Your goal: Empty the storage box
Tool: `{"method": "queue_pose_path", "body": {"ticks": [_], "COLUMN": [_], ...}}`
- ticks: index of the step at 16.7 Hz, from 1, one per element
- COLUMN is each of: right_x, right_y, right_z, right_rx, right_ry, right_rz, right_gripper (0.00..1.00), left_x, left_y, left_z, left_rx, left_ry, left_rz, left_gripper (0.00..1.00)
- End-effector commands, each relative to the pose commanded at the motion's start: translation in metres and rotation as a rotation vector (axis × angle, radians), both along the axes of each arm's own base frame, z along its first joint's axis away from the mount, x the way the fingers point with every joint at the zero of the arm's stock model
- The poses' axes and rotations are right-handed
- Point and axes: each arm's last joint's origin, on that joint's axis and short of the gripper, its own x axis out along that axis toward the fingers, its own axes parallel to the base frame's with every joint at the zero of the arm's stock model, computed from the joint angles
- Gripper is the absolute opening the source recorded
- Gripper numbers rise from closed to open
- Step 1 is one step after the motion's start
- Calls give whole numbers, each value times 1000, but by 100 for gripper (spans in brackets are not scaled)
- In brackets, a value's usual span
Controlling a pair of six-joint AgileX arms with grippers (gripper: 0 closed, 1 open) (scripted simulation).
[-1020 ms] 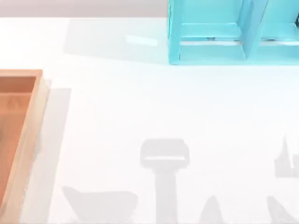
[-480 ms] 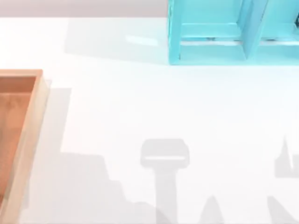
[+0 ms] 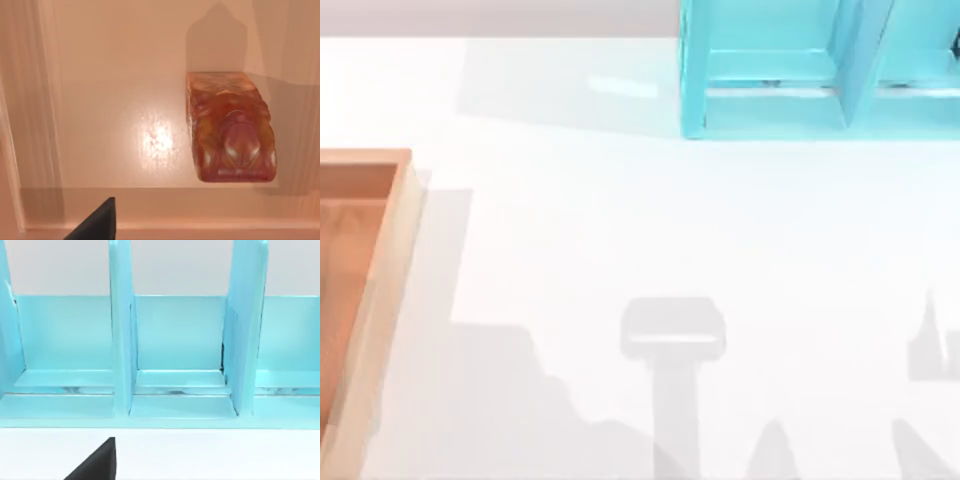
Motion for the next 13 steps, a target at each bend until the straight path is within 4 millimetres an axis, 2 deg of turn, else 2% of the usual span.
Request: {"method": "queue_pose_path", "body": {"ticks": [3,10,13], "right_x": [0,0,0], "right_y": [0,0,0], "right_z": [0,0,0], "right_rx": [0,0,0], "right_ry": [0,0,0], "right_rz": [0,0,0], "right_gripper": [100,100,100], "left_x": [2,2,0], "left_y": [1,1,1], "left_z": [-16,-86,-99], "left_rx": [-2,-1,-1], "left_ry": [4,4,2], "left_rz": [3,3,3], "left_gripper": [100,100,100]}}
